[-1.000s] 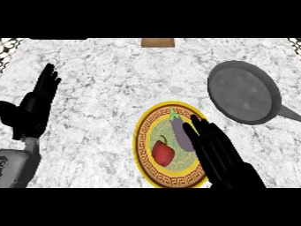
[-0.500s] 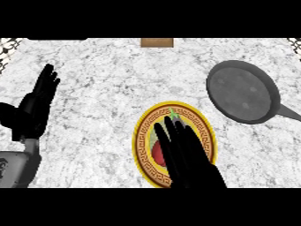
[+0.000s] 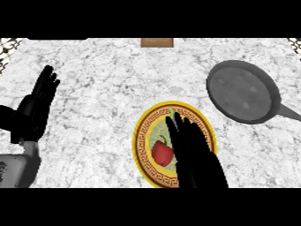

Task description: Pick the bell pepper from the plate and place it in the pan

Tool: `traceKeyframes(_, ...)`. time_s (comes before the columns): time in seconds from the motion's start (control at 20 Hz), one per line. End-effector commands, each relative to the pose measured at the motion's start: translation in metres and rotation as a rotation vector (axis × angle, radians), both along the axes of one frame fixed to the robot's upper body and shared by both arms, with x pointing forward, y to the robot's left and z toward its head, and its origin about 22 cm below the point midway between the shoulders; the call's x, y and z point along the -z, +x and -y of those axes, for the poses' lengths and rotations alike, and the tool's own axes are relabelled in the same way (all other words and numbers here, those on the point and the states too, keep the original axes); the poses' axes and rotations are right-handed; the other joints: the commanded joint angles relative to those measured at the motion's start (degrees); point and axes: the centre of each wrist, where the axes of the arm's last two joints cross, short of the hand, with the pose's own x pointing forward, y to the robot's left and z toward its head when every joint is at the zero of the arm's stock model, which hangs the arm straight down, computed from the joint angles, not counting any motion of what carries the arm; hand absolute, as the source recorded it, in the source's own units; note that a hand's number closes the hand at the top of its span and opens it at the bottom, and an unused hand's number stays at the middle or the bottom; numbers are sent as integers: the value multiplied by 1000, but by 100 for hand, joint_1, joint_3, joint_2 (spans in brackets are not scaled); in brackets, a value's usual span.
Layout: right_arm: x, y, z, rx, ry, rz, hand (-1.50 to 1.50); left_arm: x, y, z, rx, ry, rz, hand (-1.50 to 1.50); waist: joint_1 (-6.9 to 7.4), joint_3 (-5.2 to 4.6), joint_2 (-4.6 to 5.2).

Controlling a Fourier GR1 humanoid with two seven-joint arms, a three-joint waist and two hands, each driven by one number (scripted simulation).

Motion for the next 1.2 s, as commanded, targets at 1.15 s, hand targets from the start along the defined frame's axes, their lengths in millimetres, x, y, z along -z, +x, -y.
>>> traceKeyframes(1.15, 50, 33, -29, -3, -294, -220, -150, 12, 3, 12, -11, -17, -9, 0, -5, -1, 0)
